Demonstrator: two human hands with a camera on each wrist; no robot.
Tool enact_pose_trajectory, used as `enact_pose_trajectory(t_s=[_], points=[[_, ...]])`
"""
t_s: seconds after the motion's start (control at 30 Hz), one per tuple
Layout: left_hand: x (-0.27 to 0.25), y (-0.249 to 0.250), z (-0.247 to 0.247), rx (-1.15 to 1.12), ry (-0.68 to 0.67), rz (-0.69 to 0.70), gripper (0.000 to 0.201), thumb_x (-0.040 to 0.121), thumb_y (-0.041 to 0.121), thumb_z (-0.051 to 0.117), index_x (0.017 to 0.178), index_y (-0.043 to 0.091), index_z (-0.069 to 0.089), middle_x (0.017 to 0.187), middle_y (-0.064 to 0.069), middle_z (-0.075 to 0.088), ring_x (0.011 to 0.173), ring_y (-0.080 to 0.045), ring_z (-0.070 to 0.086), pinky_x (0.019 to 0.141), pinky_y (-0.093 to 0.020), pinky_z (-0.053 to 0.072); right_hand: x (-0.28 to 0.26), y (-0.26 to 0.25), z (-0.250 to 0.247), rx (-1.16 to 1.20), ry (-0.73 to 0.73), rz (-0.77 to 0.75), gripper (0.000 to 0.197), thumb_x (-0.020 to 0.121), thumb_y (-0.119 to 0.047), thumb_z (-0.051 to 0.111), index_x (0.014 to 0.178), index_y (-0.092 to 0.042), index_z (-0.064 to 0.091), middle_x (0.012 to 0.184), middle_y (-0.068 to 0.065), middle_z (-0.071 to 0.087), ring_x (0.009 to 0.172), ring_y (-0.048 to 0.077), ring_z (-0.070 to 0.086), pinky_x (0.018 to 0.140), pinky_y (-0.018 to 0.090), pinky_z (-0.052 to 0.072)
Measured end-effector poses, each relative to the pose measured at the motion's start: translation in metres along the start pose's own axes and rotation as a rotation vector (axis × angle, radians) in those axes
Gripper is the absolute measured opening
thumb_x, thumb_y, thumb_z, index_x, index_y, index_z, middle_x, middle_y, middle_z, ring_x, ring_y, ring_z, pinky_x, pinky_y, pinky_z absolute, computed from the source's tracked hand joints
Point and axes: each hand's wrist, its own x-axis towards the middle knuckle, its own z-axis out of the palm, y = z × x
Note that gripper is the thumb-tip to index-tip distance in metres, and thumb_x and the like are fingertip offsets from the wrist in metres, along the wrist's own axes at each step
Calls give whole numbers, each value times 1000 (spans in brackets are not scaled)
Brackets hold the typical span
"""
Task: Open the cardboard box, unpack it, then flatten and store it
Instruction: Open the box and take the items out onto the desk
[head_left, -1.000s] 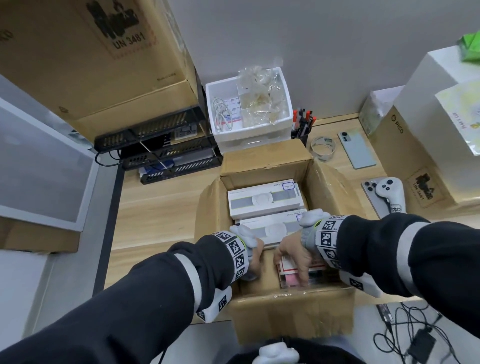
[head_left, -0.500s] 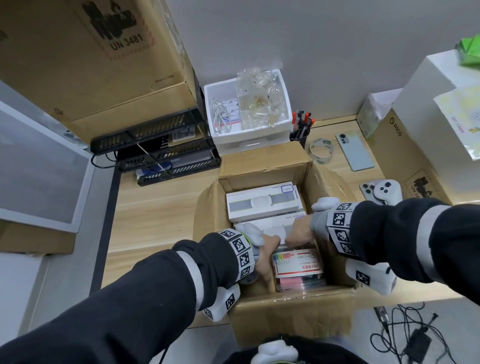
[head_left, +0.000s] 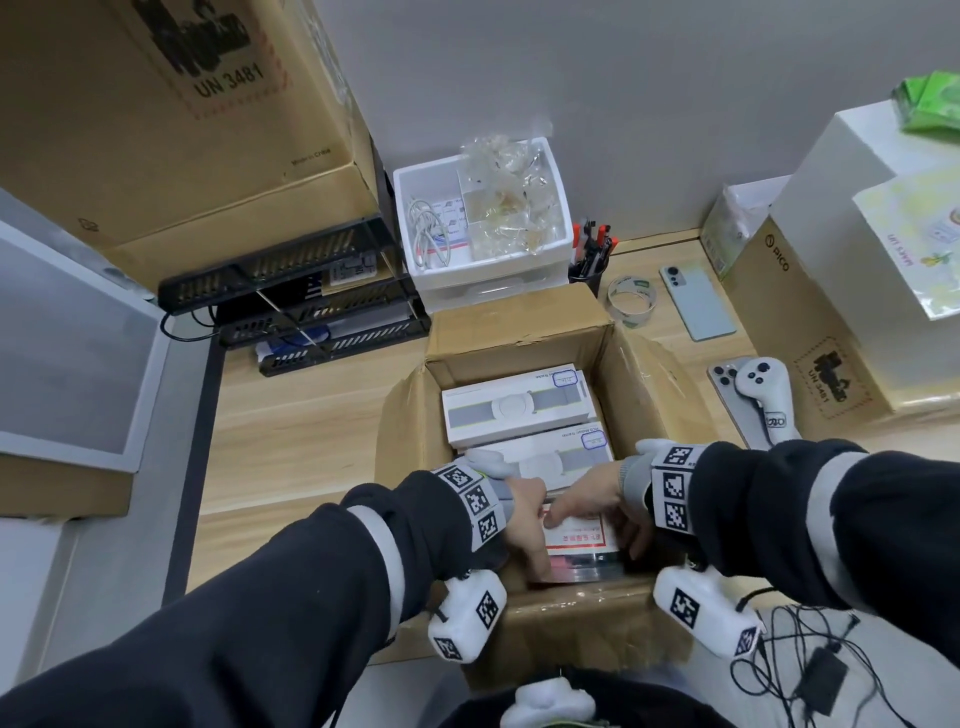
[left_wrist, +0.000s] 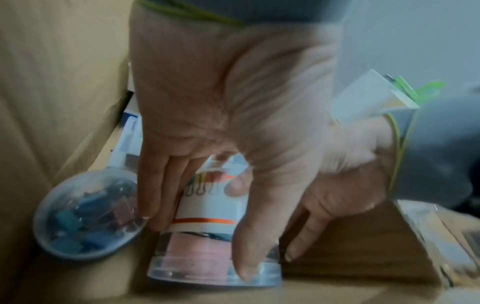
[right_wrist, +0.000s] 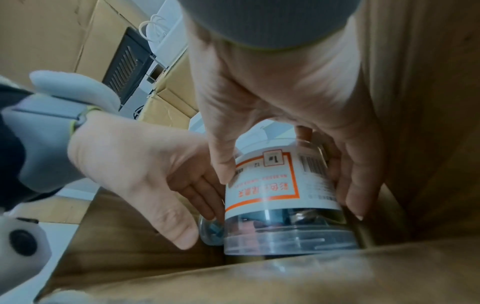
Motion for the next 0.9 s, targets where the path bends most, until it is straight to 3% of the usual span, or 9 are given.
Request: enact_pose_trajectory(t_s=[0.17, 0.3, 0.37, 0.43, 0.5, 0.6, 0.73, 0.83, 0.9], points=[[-8, -10, -1, -151, -6, -54, 80, 57, 48, 92, 122, 17, 58, 110, -4, 71, 99, -22, 68, 89, -38, 59, 14, 2, 4, 60, -10, 32, 38, 82, -44, 72, 88, -12, 51, 86, 9, 53, 81, 19, 51, 85, 40, 49], [-14, -8, 2, -238, -18, -58, 96, 35, 62, 91, 116, 19, 63, 103, -1, 74, 95, -19, 69, 90, -39, 59, 8, -2, 4, 91, -40, 51, 46, 80, -48, 72, 89, -11, 47, 91, 13, 50, 101, 31, 53, 101, 53, 44], [-14, -9, 6, -309, 10, -53, 107, 19, 65, 90, 114, 21, 63, 98, 1, 76, 92, -17, 71, 87, -40, 61, 1, -10, -1, 81, -42, 57, 49, 83, -49, 69, 83, -8, 42, 86, 18, 48, 89, 38, 53, 101, 57, 41], [-14, -10, 3, -358, 43, -51, 119, 10, 68, 90, 116, 22, 61, 99, 2, 76, 92, -17, 73, 86, -41, 62, -2, -12, -12, 96, -94, 22, 53, 80, -52, 69, 90, -4, 49, 95, 22, 57, 84, 36, 56, 99, 53, 43], [-28, -9, -7, -321, 110, -67, 125, 14, 69, 88, 123, 19, 52, 110, 1, 71, 100, -19, 69, 91, -42, 59, -1, -9, -24, 167, -188, -93, 70, 72, -58, 74, 112, -2, 61, 115, 21, 62, 98, 35, 59, 103, 49, 46], [-49, -13, -30, -241, 236, -86, 129, 25, 69, 85, 134, 20, 37, 121, 0, 63, 107, -22, 62, 96, -41, 54, -14, -17, -41, 96, -131, -112, 87, 74, -74, 58, 120, 0, 63, 105, 18, 68, 98, 38, 67, 83, 40, 57], [-72, -32, -61, -252, 253, -23, 116, 36, 65, 87, 132, 20, 40, 122, 3, 64, 105, -17, 63, 97, -36, 54, -26, -36, -55, 132, -194, -74, 117, 51, -96, 52, 123, -4, 63, 98, 14, 74, 83, 28, 73, 70, 33, 60], [-102, -58, -81, -291, 291, 23, 98, 45, 54, 91, 125, 22, 45, 114, 4, 65, 102, -14, 64, 94, -35, 55, -19, -43, -56, 166, -285, -194, 124, 64, -98, 23, 131, 0, 58, 104, 20, 71, 89, 30, 72, 79, 35, 58], [-120, -79, -89, -389, 279, 52, 93, 42, 55, 87, 120, 22, 50, 114, 1, 68, 101, -18, 68, 94, -38, 56, -5, -51, -49, 250, -309, -248, 113, 74, -92, 15, 134, -4, 53, 112, 22, 69, 95, 32, 71, 82, 40, 57]])
